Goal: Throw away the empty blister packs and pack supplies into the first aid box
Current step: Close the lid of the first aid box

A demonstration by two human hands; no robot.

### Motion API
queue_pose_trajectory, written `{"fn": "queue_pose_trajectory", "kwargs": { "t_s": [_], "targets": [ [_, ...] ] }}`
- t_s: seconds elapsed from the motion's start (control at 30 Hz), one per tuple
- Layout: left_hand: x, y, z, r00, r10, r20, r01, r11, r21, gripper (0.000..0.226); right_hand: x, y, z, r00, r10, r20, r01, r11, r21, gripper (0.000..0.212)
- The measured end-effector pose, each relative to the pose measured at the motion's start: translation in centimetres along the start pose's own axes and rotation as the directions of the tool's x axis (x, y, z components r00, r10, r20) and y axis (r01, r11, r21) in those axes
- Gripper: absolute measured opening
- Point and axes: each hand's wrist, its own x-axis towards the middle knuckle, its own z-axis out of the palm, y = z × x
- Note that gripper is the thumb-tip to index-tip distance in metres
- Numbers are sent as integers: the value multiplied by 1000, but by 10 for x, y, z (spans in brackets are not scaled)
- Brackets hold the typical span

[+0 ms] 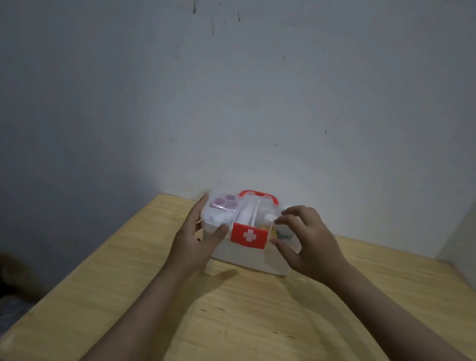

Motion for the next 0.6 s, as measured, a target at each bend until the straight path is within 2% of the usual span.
{"fn": "queue_pose_trajectory", "kwargs": {
  "t_s": [0.1,0.2,0.33,0.6],
  "targets": [
    [1,2,4,999,-8,-38,9,1000,1,62,-3,-7,4,996,94,-7,-93,993,79,44],
    [-1,-2,6,997,-20,-80,22,1000,15,62,-5,-19,16,985,168,-35,-166,984,64,54],
    [-1,-1,6,995,-2,-101,9,998,63,61,-4,-24,30,958,268,-105,-259,961,94,51],
    [-1,-5,6,992,14,-126,-5,997,73,59,-7,-29,36,934,314,-170,-277,938,208,45]
  ]
}}
